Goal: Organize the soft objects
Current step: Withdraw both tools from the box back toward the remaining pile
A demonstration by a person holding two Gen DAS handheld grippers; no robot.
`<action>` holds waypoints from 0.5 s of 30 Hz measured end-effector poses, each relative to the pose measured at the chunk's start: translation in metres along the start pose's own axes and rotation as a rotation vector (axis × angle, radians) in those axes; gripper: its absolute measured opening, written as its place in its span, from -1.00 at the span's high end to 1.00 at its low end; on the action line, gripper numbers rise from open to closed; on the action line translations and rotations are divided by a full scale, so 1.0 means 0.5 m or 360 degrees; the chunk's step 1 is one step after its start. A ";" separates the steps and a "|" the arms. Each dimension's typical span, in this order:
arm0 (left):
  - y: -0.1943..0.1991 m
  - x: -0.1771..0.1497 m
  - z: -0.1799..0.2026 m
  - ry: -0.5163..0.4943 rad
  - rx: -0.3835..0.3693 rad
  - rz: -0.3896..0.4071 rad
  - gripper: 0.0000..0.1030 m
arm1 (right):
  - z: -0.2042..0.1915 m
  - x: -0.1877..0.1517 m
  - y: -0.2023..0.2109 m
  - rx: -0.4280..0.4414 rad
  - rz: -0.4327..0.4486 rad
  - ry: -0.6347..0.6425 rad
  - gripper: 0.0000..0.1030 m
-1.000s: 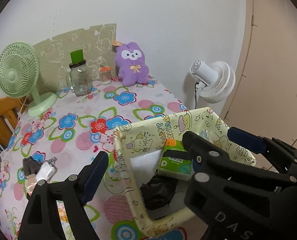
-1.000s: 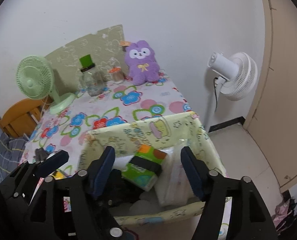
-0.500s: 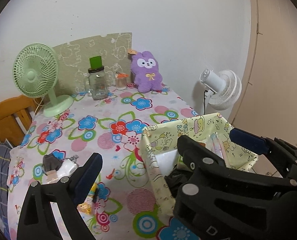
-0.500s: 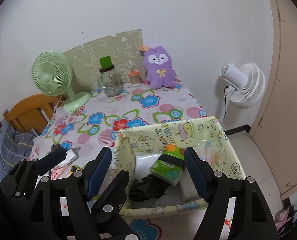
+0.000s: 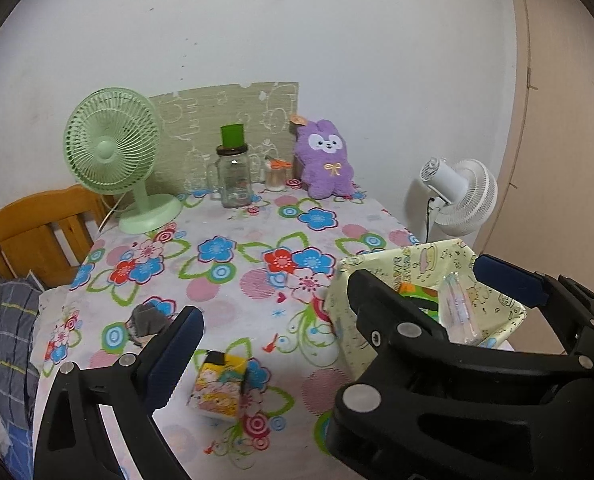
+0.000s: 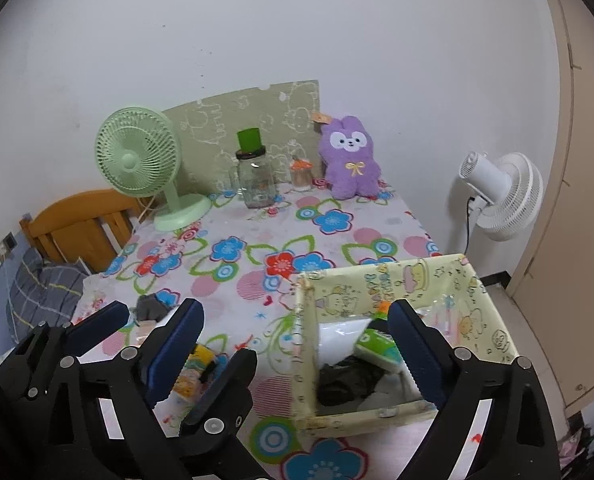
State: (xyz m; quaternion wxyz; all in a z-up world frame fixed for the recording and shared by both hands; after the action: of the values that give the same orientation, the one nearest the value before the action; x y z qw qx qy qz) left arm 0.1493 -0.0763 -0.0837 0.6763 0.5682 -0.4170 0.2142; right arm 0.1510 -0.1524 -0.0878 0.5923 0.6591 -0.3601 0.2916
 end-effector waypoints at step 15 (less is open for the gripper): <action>0.007 -0.030 -0.083 0.0032 0.0051 -0.0033 -0.92 | -0.091 -0.018 -0.018 0.0028 -0.0031 0.0070 -0.88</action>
State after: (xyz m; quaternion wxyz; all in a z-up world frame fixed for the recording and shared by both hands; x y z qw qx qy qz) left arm 0.1516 -0.0330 -0.0937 0.6734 0.5811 -0.4007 0.2196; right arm 0.1552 -0.1058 -0.0943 0.5971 0.6612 -0.3381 0.3034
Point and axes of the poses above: each gripper's, at about its wrist camera, not at the fingertips, and y roughly against the way its jaws point, z to its right, x to its top, the point moved 10 cm from there along -y, roughly the way its jaws point, and after that the axes turned 2 degrees about -y, right-handed, at the moved point
